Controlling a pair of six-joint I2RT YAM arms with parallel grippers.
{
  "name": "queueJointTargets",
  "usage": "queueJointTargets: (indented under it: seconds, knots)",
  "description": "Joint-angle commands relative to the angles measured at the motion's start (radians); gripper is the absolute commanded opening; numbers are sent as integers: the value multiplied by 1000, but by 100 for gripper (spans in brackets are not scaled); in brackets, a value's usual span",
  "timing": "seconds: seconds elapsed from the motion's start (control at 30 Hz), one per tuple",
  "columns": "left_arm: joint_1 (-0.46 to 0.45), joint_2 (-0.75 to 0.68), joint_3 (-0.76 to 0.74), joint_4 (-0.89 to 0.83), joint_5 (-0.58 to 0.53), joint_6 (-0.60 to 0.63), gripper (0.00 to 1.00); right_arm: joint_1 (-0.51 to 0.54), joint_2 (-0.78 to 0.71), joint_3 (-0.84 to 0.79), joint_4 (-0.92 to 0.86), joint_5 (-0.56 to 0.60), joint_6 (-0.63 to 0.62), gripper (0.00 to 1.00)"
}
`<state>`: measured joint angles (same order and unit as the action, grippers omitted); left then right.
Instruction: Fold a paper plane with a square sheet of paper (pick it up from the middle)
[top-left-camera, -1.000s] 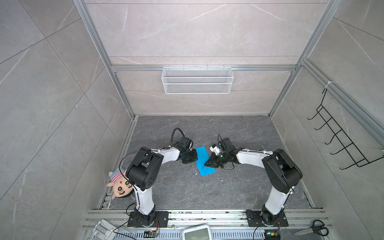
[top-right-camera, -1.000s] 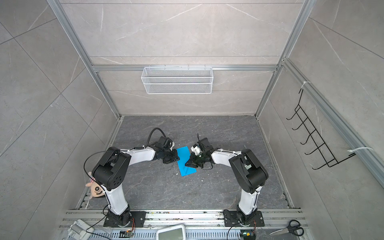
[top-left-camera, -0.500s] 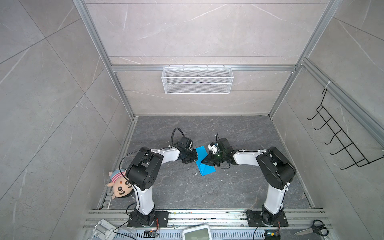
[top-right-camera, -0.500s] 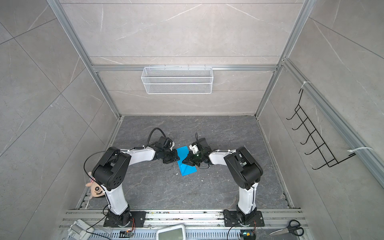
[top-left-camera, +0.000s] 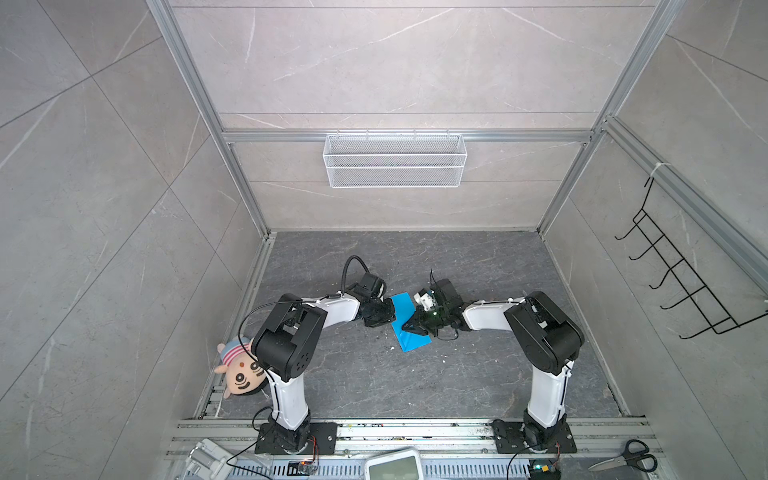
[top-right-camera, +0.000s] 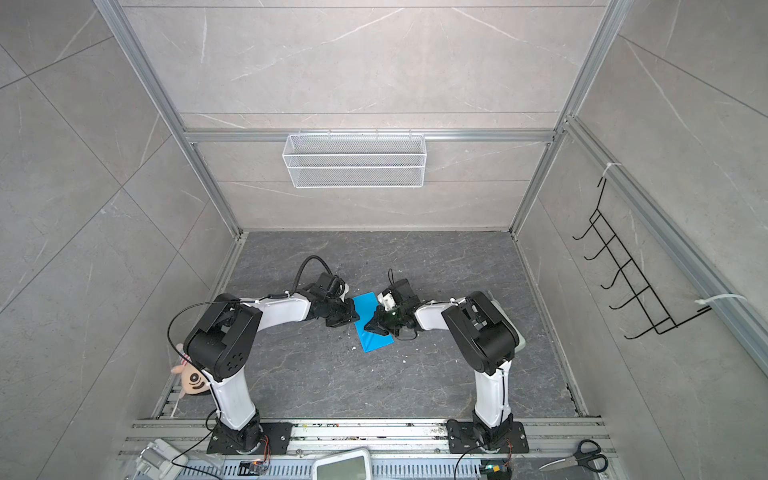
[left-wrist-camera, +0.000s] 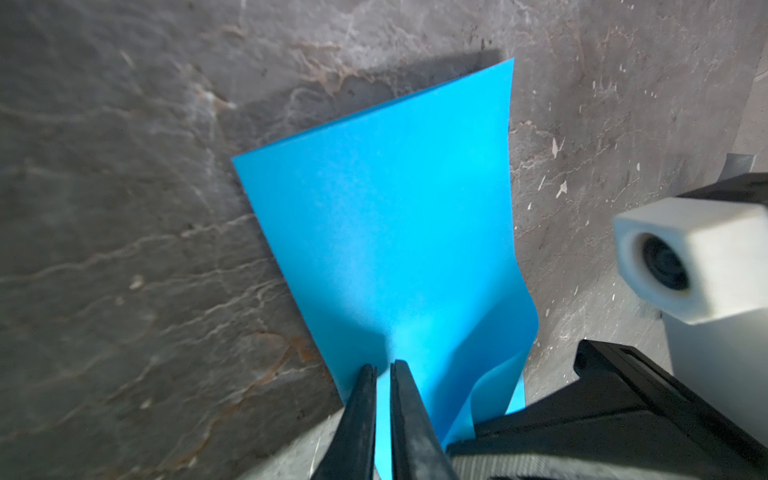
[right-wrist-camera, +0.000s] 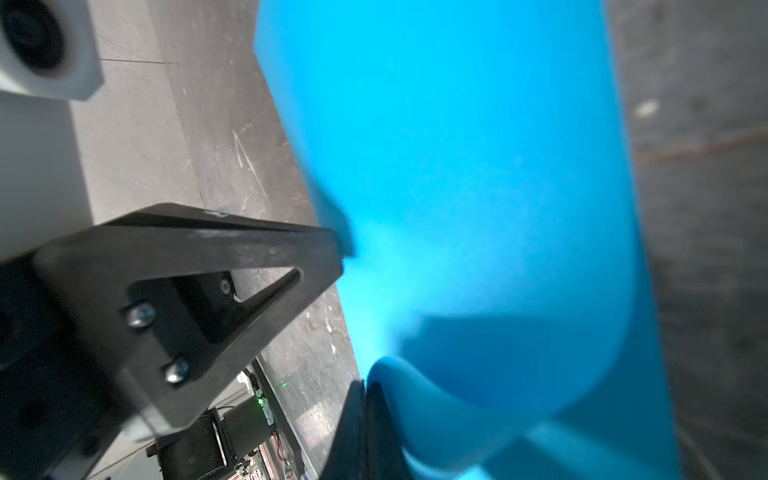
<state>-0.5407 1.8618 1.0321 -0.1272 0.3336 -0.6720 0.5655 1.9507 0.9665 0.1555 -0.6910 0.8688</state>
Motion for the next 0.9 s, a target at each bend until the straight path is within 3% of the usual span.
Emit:
queueJointTargets:
  seconds: [0.0,0.87]
  knots:
    - [-4,15,5,-61,-17,25,14,8,19,3,23,16,1,4]
    - [-4,20,9,-72,-20,25,13,16,80,38,45,-12,-18,4]
